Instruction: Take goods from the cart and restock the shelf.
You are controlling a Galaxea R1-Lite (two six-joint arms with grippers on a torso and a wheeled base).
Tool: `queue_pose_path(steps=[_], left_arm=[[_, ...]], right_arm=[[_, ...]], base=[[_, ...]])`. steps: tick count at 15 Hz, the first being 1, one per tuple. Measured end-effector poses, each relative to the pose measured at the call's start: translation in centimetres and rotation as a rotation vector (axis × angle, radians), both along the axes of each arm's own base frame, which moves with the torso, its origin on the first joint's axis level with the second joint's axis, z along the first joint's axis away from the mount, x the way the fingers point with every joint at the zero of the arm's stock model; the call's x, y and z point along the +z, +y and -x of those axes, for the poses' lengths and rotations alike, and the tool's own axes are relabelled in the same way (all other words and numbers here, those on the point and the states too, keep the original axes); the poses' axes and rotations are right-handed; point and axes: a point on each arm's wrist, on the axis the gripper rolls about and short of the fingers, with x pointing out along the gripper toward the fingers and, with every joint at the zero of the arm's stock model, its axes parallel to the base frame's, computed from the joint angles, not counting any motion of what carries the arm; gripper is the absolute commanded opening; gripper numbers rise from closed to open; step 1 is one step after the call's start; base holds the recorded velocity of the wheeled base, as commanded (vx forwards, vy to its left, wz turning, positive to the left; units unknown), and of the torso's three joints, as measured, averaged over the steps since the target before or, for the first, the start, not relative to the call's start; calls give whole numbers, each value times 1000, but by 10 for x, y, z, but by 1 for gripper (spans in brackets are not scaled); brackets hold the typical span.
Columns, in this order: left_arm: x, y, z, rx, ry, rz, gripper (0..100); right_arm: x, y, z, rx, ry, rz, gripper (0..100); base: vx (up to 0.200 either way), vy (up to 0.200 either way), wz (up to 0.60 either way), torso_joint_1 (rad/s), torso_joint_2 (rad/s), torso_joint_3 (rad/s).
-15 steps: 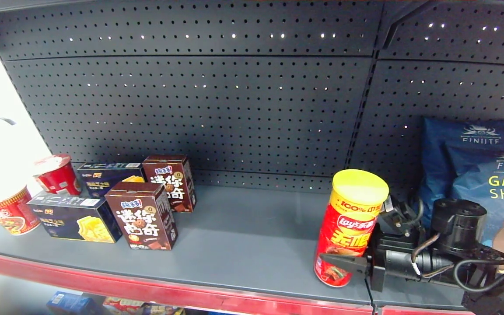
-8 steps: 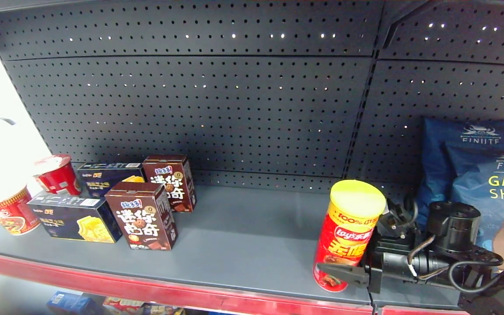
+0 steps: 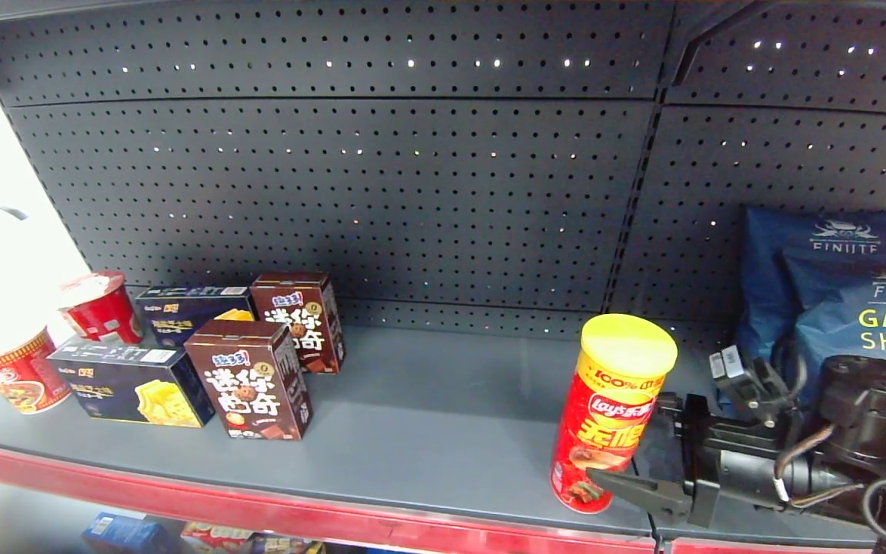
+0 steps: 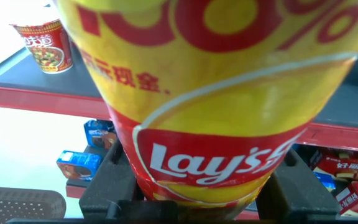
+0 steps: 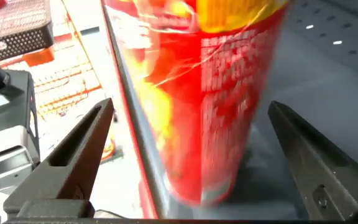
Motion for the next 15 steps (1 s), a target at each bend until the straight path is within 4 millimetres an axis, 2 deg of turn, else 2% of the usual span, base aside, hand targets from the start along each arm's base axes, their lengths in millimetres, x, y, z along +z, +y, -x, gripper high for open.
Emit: queue_pose_path(steps=[4, 6, 9, 12, 15], left_arm=[[0, 0, 1, 20, -9, 0, 0], [1, 1, 2, 20, -17, 1, 0], [4, 1, 4, 14, -31, 2, 0], [9, 1, 6, 0, -53, -1, 0], [29, 1, 11, -30, -112, -45, 0]], right_arm=[[13, -25, 39, -59, -39, -14, 100], [21, -40, 55, -149, -78, -19, 100], [31, -66, 69, -508, -138, 0, 100], [32, -86, 84, -863, -126, 81, 100], [33, -94, 107, -1076, -98, 144, 100]], base=[[0, 0, 0, 0, 0, 0], [0, 0, 0, 0, 0, 0], [0, 0, 0, 0, 0, 0], [0, 0, 0, 0, 0, 0], [0, 0, 0, 0, 0, 0]])
